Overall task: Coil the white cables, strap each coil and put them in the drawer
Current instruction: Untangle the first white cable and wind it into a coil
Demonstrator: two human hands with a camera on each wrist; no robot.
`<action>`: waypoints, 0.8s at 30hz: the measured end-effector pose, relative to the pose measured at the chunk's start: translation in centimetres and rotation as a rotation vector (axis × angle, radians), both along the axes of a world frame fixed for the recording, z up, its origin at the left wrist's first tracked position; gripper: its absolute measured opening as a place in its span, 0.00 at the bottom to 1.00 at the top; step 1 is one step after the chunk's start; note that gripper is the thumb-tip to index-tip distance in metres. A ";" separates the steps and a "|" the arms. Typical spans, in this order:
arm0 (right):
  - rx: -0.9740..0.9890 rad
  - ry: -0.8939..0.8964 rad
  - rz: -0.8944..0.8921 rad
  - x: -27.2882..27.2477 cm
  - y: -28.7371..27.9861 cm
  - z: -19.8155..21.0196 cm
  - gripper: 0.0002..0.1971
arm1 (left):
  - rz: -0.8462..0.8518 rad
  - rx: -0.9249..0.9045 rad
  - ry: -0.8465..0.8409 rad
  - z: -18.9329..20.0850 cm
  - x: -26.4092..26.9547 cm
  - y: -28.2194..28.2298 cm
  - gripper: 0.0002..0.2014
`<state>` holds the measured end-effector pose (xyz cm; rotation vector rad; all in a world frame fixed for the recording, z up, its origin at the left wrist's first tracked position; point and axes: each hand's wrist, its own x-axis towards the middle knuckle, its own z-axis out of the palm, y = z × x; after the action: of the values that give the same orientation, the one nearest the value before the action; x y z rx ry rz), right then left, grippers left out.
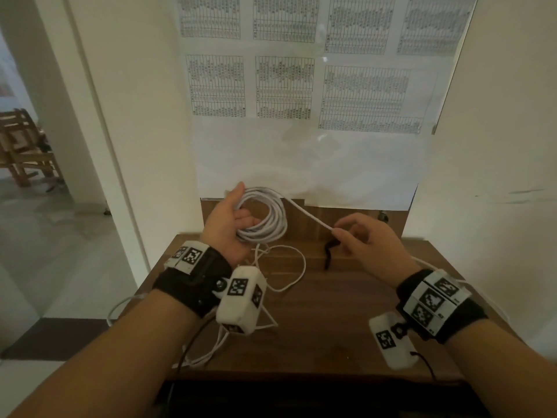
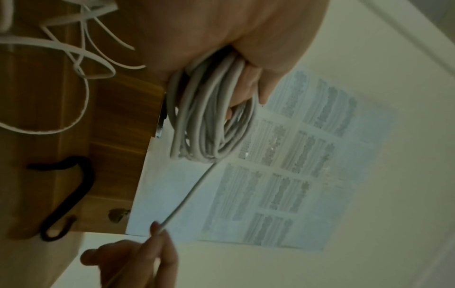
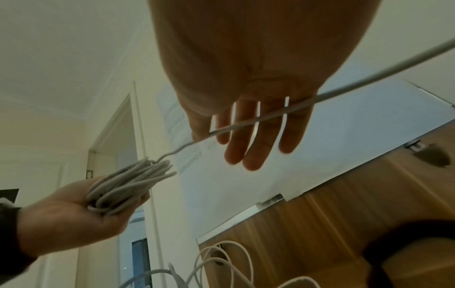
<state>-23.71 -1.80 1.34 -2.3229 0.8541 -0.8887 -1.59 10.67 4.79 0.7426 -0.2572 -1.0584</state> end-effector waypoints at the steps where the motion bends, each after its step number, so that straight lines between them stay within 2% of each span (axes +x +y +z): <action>1: -0.028 -0.009 -0.019 -0.2 -0.1 -0.2 0.01 | 0.030 -0.017 0.036 0.2 0.6 0.0 0.31; 4: -0.095 -0.009 -0.034 -0.4 0.0 -0.3 0.05 | 0.150 -0.031 0.047 0.4 2.1 -0.6 0.20; 7: -0.262 0.174 0.007 0.4 1.0 0.4 0.10 | 0.321 -0.015 -0.090 0.4 2.1 -1.2 0.17; 10: -0.478 0.410 0.052 1.3 2.5 1.9 0.13 | 0.385 0.074 -0.314 -0.2 1.7 -1.8 0.18; 14: -0.510 0.565 0.180 2.3 4.4 3.3 0.14 | 0.418 0.186 -0.661 -1.1 0.7 -2.2 0.21; 17: -0.469 0.568 0.271 3.1 5.4 3.9 0.14 | 0.448 0.235 -0.902 -1.3 -0.3 -1.9 0.25; 18: -0.443 0.539 0.299 3.2 5.7 4.0 0.14 | 0.428 0.226 -0.927 -1.2 -0.5 -1.7 0.26; 20: -0.392 0.452 0.335 3.2 5.8 4.1 0.14 | 0.375 0.221 -0.827 -1.0 -0.4 -1.7 0.27; 22: -0.336 0.350 0.335 3.0 5.7 4.1 0.13 | 0.348 0.209 -0.657 -0.6 0.0 -1.7 0.23; 24: -0.299 0.278 0.327 2.9 5.6 4.2 0.13 | 0.346 0.207 -0.633 -0.5 0.2 -1.7 0.18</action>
<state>-20.86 3.77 5.51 -2.7885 0.4421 -0.5930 -1.38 8.96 4.28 1.2539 -0.5420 -0.5014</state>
